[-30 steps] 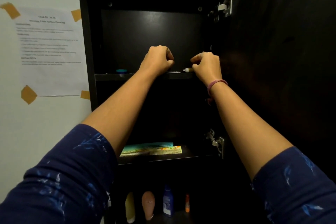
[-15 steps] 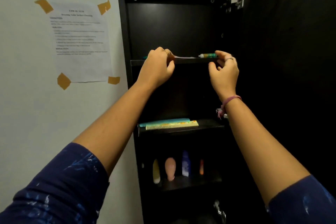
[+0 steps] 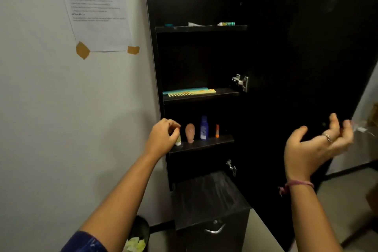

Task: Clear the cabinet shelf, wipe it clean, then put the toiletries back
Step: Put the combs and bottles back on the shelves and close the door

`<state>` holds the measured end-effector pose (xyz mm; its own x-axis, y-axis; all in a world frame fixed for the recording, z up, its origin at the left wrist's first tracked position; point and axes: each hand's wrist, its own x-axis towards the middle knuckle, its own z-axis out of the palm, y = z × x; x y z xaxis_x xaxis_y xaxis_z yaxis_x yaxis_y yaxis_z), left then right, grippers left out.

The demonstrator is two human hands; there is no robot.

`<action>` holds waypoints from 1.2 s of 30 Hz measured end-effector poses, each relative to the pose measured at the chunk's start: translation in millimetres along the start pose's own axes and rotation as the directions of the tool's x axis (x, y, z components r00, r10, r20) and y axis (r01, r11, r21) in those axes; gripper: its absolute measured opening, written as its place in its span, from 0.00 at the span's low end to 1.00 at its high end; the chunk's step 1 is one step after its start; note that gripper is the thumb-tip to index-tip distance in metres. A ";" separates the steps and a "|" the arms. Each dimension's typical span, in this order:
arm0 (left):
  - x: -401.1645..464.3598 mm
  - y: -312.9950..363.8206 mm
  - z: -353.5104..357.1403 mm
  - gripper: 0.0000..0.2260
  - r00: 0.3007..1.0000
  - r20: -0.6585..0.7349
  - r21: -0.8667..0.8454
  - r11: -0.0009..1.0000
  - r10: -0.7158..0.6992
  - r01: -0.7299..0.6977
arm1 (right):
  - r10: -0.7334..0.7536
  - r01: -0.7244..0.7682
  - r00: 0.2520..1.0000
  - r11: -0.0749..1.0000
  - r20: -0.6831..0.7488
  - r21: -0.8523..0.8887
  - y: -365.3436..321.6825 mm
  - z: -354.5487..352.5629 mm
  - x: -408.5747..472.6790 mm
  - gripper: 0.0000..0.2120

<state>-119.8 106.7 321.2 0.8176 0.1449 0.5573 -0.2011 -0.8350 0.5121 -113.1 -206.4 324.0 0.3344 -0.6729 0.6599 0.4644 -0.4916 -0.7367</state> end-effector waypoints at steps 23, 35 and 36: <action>-181.0 26.3 58.1 0.05 0.930 0.138 -0.136 0.924 -0.340 0.358 | 0.214 -0.231 0.910 0.973 0.356 0.007 47.6 -55.2 36.2 0.15; -166.4 37.4 54.2 0.07 0.957 0.179 -0.171 0.950 -0.229 0.260 | 0.213 -0.316 0.878 0.931 0.429 0.185 -3.0 -38.0 -34.4 0.13; -163.6 35.1 54.7 0.07 0.957 0.189 -0.176 0.952 -0.219 0.252 | 0.216 -0.320 0.877 0.928 0.429 0.189 -9.3 -33.8 -41.8 0.13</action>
<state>-231.2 24.7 212.3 0.9286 0.2213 0.2980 -0.0800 -0.6647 0.7428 -159.2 -192.4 298.2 0.7450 -0.4595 0.4836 0.4789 -0.1363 -0.8672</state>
